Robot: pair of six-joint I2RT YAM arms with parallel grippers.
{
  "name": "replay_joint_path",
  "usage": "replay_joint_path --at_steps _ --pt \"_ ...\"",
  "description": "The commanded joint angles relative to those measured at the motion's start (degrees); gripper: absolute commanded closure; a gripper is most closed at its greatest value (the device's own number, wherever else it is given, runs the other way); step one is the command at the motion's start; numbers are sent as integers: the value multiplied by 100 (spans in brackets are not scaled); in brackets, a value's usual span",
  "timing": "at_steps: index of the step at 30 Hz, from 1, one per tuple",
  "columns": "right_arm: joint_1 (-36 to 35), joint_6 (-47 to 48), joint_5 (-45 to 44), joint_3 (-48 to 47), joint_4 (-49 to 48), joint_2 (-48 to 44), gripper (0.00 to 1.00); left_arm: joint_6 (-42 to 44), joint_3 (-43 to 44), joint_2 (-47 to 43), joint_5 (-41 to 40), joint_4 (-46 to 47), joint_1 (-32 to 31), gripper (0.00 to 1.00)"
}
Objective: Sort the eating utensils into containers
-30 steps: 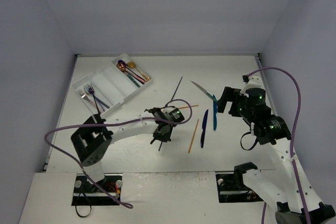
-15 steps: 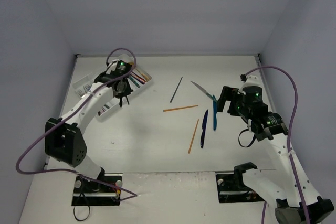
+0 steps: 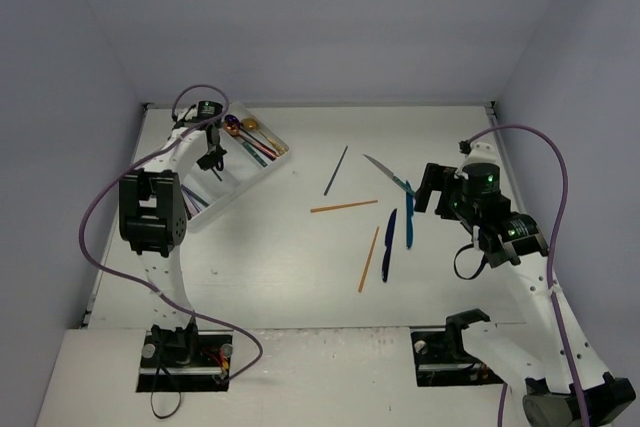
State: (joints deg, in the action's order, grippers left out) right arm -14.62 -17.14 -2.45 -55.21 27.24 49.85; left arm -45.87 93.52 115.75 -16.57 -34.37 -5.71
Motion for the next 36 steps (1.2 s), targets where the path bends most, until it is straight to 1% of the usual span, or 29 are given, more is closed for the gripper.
replay_joint_path --at_steps 1,3,5,6,8,10,12,14,16,18,23,26,31,36 --pt "54 148 -161 -276 -246 169 5 -137 368 -135 -161 174 94 86" --pt "64 197 -167 -312 -247 240 5 -35 418 -96 -113 166 96 75" --pt "64 244 -176 -350 -247 279 5 -2 440 -121 -26 159 96 67" --pt "64 282 -198 -365 -253 280 5 35 418 -187 28 159 67 61" --pt "73 329 -222 -407 -254 297 5 156 361 -341 111 158 -25 54" --pt "73 376 -238 -458 -246 281 5 390 238 -593 150 150 -299 51" --pt "73 393 -238 -486 -246 252 5 642 104 -928 199 144 -774 51" --pt "73 417 -231 -491 -246 238 5 899 9 -1136 206 99 -1535 51" --pt "73 422 -183 -491 -246 205 5 995 -141 -1284 199 65 -2168 51" --pt "73 413 -134 -508 -246 184 5 891 -252 -1317 181 2 -2709 51" --pt "48 378 -63 -544 -246 97 5 608 -353 -1173 447 -87 -4132 51" --pt "20 377 -55 -536 -246 78 5 508 -208 -1023 615 -123 -4670 51" --pt "-8 289 -98 -520 -252 43 5 388 69 -489 811 -125 -5547 51" --pt "-21 160 -134 -412 -246 24 5 273 246 -29 944 -131 -5881 51"
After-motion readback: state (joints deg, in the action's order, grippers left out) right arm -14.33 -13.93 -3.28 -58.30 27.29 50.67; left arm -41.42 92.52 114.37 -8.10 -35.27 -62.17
